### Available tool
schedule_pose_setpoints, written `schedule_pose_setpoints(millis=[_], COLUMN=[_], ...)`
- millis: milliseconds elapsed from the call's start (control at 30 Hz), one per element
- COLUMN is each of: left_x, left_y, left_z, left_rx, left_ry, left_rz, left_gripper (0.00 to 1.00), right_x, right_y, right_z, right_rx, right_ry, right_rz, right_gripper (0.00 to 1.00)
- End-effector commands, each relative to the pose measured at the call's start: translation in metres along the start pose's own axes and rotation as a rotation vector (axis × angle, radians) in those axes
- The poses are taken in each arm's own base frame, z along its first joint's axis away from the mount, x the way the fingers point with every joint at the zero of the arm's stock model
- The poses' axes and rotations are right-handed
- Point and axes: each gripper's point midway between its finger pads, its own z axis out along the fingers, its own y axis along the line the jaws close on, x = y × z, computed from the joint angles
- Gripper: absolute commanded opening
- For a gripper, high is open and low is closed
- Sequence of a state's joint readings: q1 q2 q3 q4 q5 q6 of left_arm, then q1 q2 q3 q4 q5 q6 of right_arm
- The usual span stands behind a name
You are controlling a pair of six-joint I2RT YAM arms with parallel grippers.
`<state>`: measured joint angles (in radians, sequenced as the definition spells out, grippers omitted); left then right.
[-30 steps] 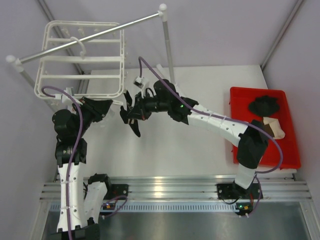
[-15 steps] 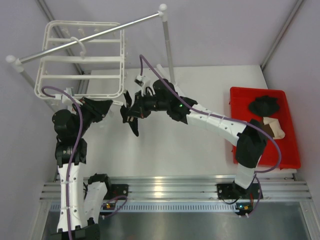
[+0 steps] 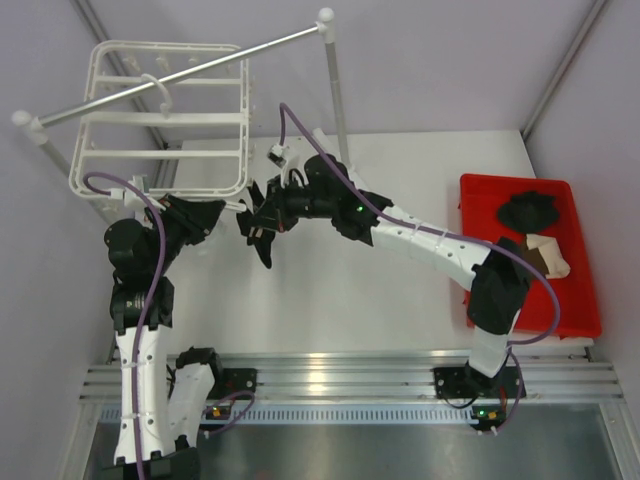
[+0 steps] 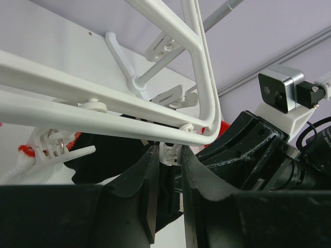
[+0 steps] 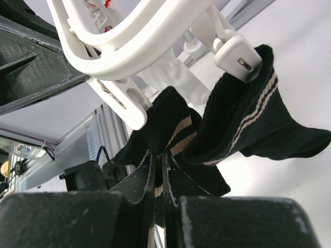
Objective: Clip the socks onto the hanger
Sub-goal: Clamp the sock onto the hanger.
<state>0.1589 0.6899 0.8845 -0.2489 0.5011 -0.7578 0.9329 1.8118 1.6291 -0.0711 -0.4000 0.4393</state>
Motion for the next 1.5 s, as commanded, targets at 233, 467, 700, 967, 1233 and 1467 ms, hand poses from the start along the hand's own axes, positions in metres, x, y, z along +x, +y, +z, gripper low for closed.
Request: schedule_pose_setpoints(millis=[233, 467, 700, 967, 1233, 1467], left_x=[-0.001, 0.0, 0.0, 0.0, -0.004, -0.009], left_y=[-0.006, -0.006, -0.006, -0.006, -0.016, -0.024], left_z=[-0.003, -0.003, -0.003, -0.003, -0.006, -0.011], left_rx=[0.021, 0.021, 0.022, 0.019, 0.047, 0.068], left_ry=[0.004, 0.009, 0.01, 0.013, 0.0, -0.02], left_rz=[0.025, 0.018, 0.019, 0.012, 0.005, 0.011], left_gripper=[0.0, 0.0, 0.0, 0.23, 0.51, 0.66], right_x=[-0.041, -0.049, -0.052, -0.051, -0.051, -0.047], right_y=[0.019, 0.026, 0.033, 0.033, 0.03, 0.03], right_z=[-0.002, 0.001, 0.002, 0.003, 0.002, 0.0], right_rx=[-0.044, -0.055, -0.067, -0.068, -0.062, -0.062], right_ry=[-0.109, -0.126, -0.131, -0.13, -0.13, -0.111], right_rz=[-0.034, -0.048, -0.057, -0.062, -0.068, -0.08], right_gripper=[0.0, 0.0, 0.0, 0.0, 0.0, 0.1])
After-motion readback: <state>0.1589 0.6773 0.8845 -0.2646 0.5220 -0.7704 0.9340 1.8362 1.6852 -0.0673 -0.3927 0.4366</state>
